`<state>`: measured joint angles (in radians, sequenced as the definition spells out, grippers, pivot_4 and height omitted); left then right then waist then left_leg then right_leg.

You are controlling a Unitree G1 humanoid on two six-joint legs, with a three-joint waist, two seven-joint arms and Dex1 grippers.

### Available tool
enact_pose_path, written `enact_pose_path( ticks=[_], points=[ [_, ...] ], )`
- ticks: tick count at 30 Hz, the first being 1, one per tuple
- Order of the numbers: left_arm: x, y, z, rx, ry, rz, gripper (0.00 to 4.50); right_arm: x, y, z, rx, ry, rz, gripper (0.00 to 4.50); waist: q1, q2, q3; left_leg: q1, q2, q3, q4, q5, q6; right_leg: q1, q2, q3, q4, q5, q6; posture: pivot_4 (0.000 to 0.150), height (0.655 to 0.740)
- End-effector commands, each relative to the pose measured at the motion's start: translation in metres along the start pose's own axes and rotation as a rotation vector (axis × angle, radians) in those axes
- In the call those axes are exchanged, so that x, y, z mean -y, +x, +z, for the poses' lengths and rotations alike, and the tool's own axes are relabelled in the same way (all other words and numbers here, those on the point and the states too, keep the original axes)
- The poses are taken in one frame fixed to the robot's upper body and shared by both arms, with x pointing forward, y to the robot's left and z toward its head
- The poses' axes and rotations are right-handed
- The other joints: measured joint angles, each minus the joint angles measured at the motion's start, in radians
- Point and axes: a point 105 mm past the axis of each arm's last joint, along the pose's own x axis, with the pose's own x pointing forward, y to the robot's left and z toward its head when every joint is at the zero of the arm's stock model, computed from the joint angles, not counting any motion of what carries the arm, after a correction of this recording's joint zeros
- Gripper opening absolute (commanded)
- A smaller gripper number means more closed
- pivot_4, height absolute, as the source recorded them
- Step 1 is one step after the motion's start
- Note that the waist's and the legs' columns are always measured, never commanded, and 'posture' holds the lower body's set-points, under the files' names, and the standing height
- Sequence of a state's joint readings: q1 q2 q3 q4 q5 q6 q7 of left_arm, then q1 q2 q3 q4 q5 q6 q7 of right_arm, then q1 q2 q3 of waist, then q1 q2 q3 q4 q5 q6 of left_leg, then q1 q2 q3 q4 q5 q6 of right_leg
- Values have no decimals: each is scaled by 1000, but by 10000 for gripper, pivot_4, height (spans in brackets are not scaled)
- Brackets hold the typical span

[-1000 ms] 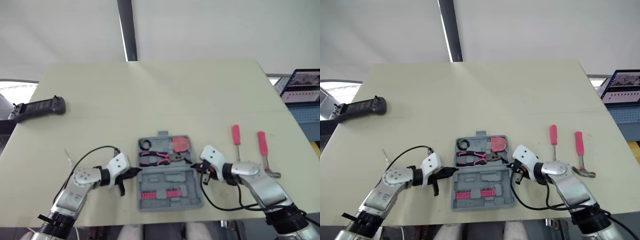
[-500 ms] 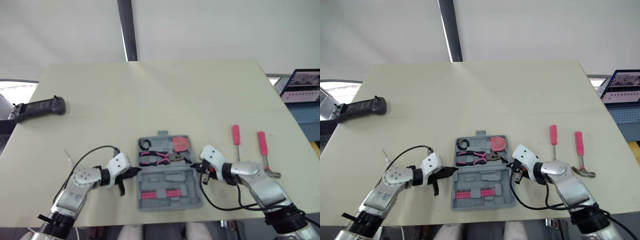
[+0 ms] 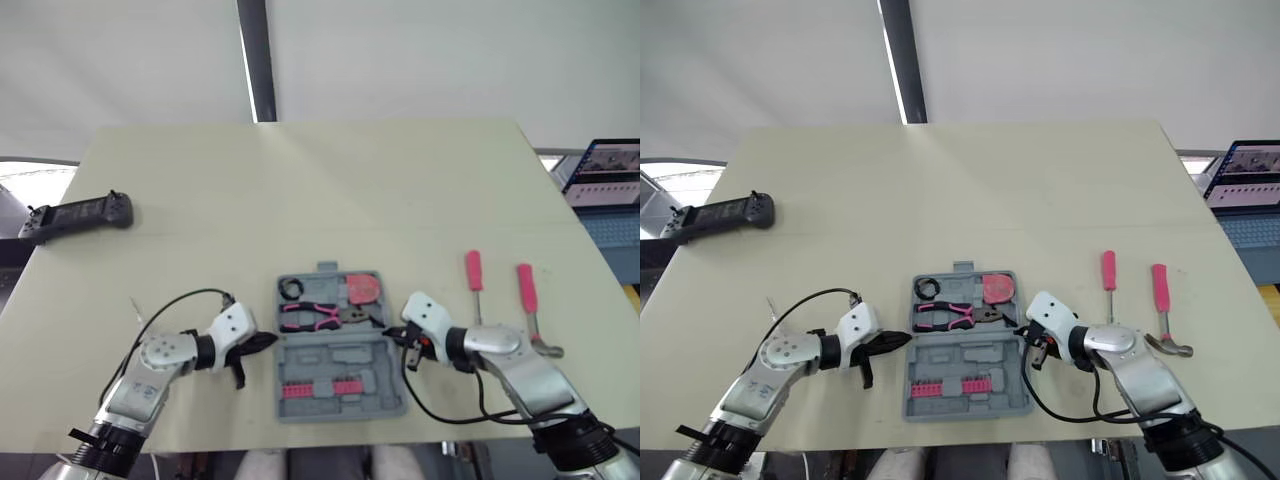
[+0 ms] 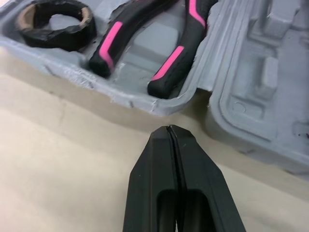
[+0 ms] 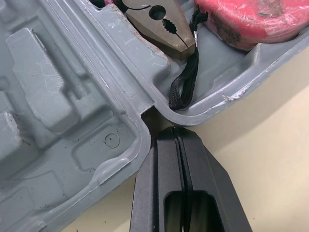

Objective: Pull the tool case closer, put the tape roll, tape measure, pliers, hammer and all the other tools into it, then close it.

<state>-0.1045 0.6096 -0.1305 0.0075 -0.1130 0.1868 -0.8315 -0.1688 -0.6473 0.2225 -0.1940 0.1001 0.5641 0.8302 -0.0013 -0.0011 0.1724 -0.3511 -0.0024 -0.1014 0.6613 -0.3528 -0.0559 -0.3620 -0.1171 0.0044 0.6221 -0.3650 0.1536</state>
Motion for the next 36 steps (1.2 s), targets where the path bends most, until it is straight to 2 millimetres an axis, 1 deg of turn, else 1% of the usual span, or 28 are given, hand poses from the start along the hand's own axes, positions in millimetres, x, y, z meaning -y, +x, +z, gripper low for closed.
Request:
enact_pose_path(
  ticks=[1,5,8,10,13,15,17,18,20,21,24,25,26,27,28,30,33,36],
  points=[
    [-2,-15,7,28,1,18,202,7,-14,-23,-74,41,-45,0,3,0,0,0,0,0,0,0,0,0,0,0,0,0,0,1500,7400],
    [-2,-38,22,94,-52,39,202,11,-37,-22,-62,67,-60,0,10,0,0,-2,-1,-2,0,0,0,0,-1,0,0,0,0,1500,7400],
    [-3,-54,32,127,-79,67,202,7,-52,-20,-46,90,-41,0,13,0,0,-2,-1,-1,0,0,0,0,-2,0,-2,0,0,1500,7400],
    [0,-67,37,147,-100,78,202,4,-63,-19,-38,109,-24,0,12,1,1,-2,-1,-1,0,0,1,0,-1,0,-2,0,0,1500,7400],
    [7,-82,38,174,-141,89,202,-3,-77,-21,-34,134,8,0,4,2,1,-2,-1,-1,-1,0,1,0,-1,0,-2,0,0,1500,7400],
    [11,-88,37,180,-153,88,202,-7,-82,-21,-31,148,27,0,0,2,1,-1,0,0,-2,0,1,1,-1,0,-3,0,0,1500,7400],
    [16,-98,25,163,-179,125,5471,-9,-89,-21,-8,176,43,0,1,2,1,-1,0,0,-2,-1,1,1,0,0,-3,0,0,1500,7400],
    [20,-102,20,162,-200,135,8547,-9,-92,-21,11,184,44,2509,-1,2,1,-1,0,0,-2,-1,1,1,0,0,-3,0,0,1500,7400],
    [30,-109,16,170,-226,136,17915,-11,-98,-20,29,190,65,8678,-1,2,2,-1,0,1,-3,-1,1,1,0,0,-5,0,0,1500,7400],
    [33,-111,15,175,-229,134,22681,-14,-99,-20,31,192,78,13240,1,2,2,-1,0,1,-3,-1,1,1,0,0,-6,0,0,1500,7400],
    [44,-119,11,196,-245,163,38563,-18,-106,-23,26,188,90,29077,8,1,2,-1,0,1,-2,-1,1,2,-1,0,-7,0,0,1500,7400],
    [47,-122,9,199,-245,176,42978,-19,-108,-25,21,186,87,33331,11,1,2,-1,0,1,-2,-1,1,2,-1,0,-7,0,0,1500,7400],
    [49,-125,7,197,-240,193,45000,-20,-111,-27,14,189,89,38993,13,1,2,-1,0,1,-2,-1,1,3,-1,1,-8,0,0,1500,7400],
    [53,-128,5,194,-247,205,45000,-22,-115,-29,8,196,98,43923,15,1,2,-1,0,1,-2,-1,2,3,-1,0,-8,0,0,1500,7400],
    [56,-131,3,195,-260,212,45000,-24,-118,-30,4,202,107,44620,17,1,2,-1,0,1,-2,-1,2,3,-1,1,-9,0,0,1500,7400],
    [63,-137,0,195,-270,222,45000,-26,-124,-33,2,210,108,44620,20,1,2,-1,0,2,-2,-2,2,3,-1,1,-10,0,0,1500,7400],
    [73,-146,-4,181,-243,233,45000,-19,-131,-37,24,180,49,44620,22,1,2,-1,0,2,-2,-2,3,3,0,1,-10,0,0,1500,7400],
    [76,-153,-8,173,-219,252,45000,-16,-136,-38,64,132,1,44620,23,1,3,-1,0,3,-2,-2,3,3,0,1,-11,0,0,1500,7400]
  ],
)
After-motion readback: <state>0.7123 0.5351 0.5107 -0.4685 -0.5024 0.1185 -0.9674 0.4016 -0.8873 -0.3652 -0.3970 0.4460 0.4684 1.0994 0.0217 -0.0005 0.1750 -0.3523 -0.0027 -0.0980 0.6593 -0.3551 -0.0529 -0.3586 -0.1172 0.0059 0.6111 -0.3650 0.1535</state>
